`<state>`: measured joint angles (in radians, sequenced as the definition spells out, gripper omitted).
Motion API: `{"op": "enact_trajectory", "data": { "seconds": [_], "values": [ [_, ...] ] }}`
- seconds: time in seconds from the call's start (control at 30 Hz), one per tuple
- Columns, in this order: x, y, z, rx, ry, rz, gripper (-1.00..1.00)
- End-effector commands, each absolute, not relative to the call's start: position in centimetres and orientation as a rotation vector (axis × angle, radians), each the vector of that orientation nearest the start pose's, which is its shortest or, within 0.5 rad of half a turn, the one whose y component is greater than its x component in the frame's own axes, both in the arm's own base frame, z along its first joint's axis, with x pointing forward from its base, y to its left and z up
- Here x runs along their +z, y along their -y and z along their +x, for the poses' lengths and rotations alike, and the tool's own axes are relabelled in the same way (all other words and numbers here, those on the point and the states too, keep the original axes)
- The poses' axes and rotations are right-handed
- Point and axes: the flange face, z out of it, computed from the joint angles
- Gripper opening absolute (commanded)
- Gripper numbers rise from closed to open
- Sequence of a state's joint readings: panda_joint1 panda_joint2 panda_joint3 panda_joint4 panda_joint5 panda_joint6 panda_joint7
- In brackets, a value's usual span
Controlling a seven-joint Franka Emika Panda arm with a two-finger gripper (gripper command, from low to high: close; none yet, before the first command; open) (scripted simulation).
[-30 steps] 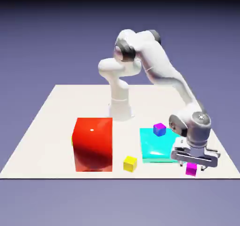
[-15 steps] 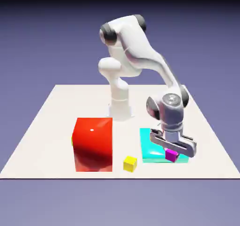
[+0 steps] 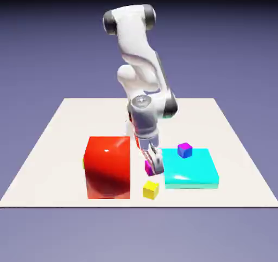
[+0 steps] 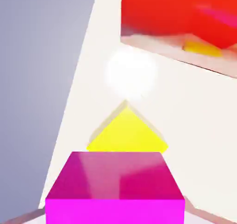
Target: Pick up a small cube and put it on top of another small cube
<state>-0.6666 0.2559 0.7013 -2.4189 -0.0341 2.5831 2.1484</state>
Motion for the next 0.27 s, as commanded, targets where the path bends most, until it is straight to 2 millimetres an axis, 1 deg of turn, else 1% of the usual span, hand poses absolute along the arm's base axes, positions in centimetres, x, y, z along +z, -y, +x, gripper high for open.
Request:
{"op": "enact_trajectory", "data": {
  "seconds": [0.0,0.1,0.13,0.17,0.2,0.23],
  "values": [
    [21.4,-2.8,49.1,0.223,-2.681,-1.540,-1.00],
    [17.3,-3.3,48.8,0.224,-2.682,-1.544,-1.00],
    [17.0,-3.4,48.8,0.224,-2.682,-1.544,-1.00],
    [17.0,-3.4,48.8,0.224,-2.682,-1.544,1.00],
    [17.0,-3.4,48.8,0.224,-2.682,-1.544,1.00],
    [18.5,-3.2,49.0,0.223,-2.682,-1.542,1.00]
  ]
}}
